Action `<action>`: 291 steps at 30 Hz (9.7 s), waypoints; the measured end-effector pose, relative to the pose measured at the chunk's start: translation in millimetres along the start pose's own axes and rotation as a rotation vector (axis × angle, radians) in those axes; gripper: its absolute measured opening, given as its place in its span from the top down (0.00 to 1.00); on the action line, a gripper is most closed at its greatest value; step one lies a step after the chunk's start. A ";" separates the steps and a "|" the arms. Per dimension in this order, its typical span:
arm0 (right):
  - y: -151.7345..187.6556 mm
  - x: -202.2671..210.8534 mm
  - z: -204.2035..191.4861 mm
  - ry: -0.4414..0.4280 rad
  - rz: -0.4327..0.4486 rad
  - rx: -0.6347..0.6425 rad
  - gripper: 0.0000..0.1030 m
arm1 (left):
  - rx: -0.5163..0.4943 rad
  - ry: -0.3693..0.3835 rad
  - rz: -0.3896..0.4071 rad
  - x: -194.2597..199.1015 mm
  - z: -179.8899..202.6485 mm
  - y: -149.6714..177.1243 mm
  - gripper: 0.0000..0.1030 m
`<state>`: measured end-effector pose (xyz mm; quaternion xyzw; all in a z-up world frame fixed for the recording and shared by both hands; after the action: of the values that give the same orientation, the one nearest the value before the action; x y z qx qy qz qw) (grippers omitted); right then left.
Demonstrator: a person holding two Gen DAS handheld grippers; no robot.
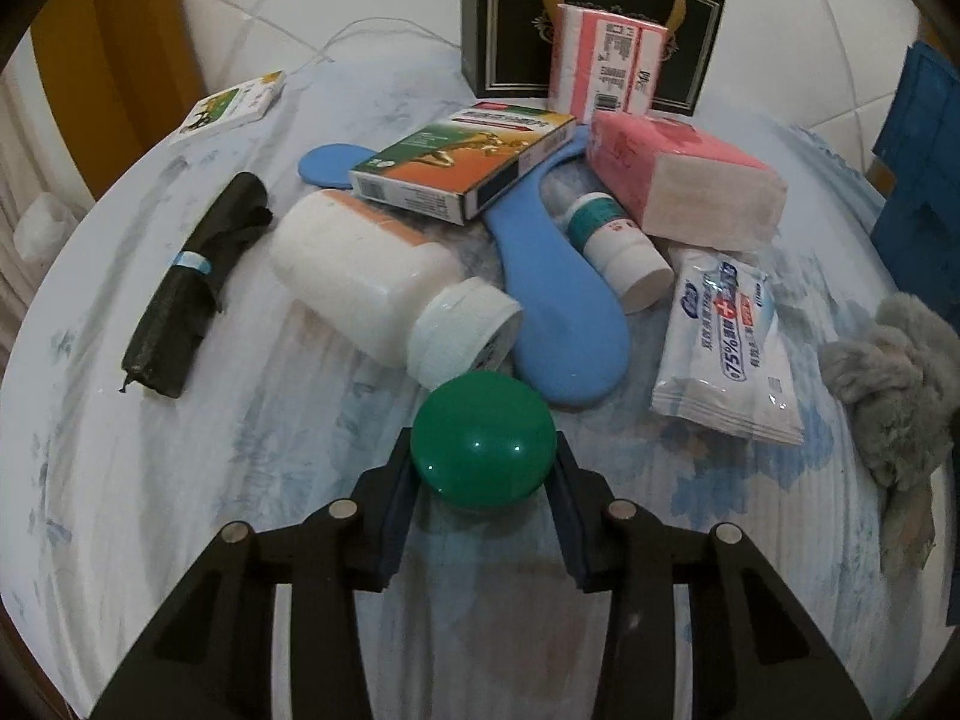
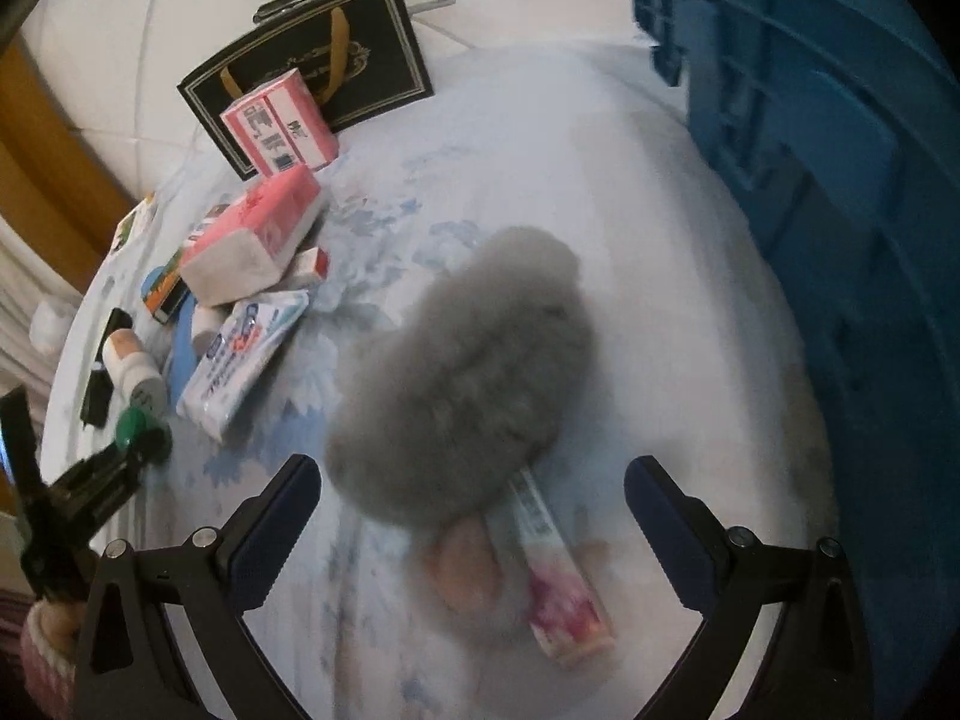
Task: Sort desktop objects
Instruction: 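Grasp the grey plush with the right tool while the left tool grasps the green bottle cap, then carry the grey plush and green-capped bottle with both tools over the crate, then open both tools to drop the grey plush and bottle into the crate, then move both tools back over the table toward the ointment tube and white bottle, then grasp the pink ointment box with the right tool while the left tool grasps the white bottle, then lift the ointment box and white bottle with both tools over the crate, then open both tools to drop the ointment box and bottle into the crate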
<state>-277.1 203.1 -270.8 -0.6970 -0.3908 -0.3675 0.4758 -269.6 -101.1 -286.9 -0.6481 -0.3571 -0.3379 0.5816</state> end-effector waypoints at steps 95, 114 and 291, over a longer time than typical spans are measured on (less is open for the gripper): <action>-41.4 349.8 329.1 0.058 0.406 0.095 0.22 | -0.435 0.137 0.417 373.9 539.0 -48.5 0.31; -17.8 401.8 338.3 0.042 0.504 0.098 0.00 | -0.366 0.155 0.496 409.5 518.0 -26.3 0.23; -24.3 365.6 302.7 0.263 0.425 0.028 0.00 | -0.732 0.337 0.478 385.9 497.2 -79.5 0.24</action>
<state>-101.1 568.0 -22.2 -0.7031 -0.1749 -0.3414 0.5988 -127.0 426.1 36.0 -0.8108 0.0442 -0.3987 0.4263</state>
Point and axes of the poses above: each gripper's, at about its wrist camera, not at the fingertips, and x roughly against the way its jaws point, z to its right, y to its underside, the point moved 7 cm from there along -x, roughly the way its jaws point, and after that the axes turned 13 degrees about -x, right-handed, at the moved point
